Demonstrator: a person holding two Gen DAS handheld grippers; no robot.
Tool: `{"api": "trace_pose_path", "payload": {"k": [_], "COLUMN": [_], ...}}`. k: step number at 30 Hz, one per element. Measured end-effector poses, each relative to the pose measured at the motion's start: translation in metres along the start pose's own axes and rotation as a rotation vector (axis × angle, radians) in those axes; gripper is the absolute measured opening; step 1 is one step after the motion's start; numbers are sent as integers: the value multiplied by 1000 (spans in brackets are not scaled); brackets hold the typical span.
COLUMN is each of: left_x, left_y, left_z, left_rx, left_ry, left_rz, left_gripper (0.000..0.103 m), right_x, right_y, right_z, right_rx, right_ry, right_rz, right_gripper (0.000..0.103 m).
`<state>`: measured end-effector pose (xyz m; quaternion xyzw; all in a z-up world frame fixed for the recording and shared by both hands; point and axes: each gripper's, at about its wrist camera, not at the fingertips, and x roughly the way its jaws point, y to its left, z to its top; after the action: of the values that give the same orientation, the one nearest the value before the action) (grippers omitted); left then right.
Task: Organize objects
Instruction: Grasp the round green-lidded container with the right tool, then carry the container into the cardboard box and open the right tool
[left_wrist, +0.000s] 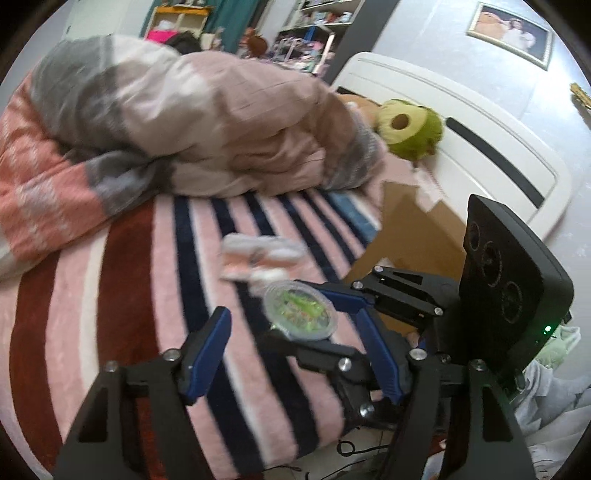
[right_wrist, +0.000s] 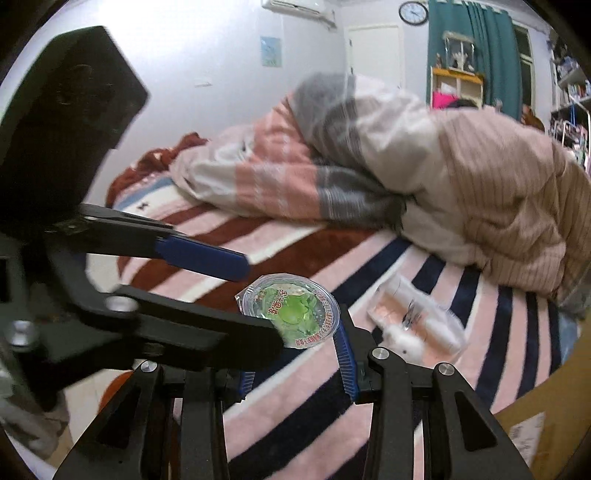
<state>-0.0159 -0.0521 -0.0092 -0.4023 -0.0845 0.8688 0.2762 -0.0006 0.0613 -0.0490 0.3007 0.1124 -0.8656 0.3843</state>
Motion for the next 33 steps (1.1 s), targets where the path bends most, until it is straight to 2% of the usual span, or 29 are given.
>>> {"api": "trace_pose_path", "payload": {"k": [4,7,17,24,28,33], "left_x": [-2,-1,28,76,107,140], "left_y": [-31,-51,-134,-185,-206,-217], "left_z": [9,16,48,78,90,95], "left_rx": [50,74,192,272,296,293], "left_ry": [-5,-11,4,75,126,195], "left_rz": [-32,-58,-94,-124,-151,-162], "left_gripper": [50,44,43,42,43,42], "right_x": [-31,-51,-116,-149,-162,-162], "right_y": [-2,-10,-55,-109,-140,-173], "right_z": [5,5,-6,-22,-34,-45], "right_rx": [-16,-5,15,114,178,248], "right_ry": [-32,-45,-99,-97,-71,1], "right_rz": [-11,-21,-130,-215,-247,-236], "right_gripper": [33,33,33,33,33,33]}}
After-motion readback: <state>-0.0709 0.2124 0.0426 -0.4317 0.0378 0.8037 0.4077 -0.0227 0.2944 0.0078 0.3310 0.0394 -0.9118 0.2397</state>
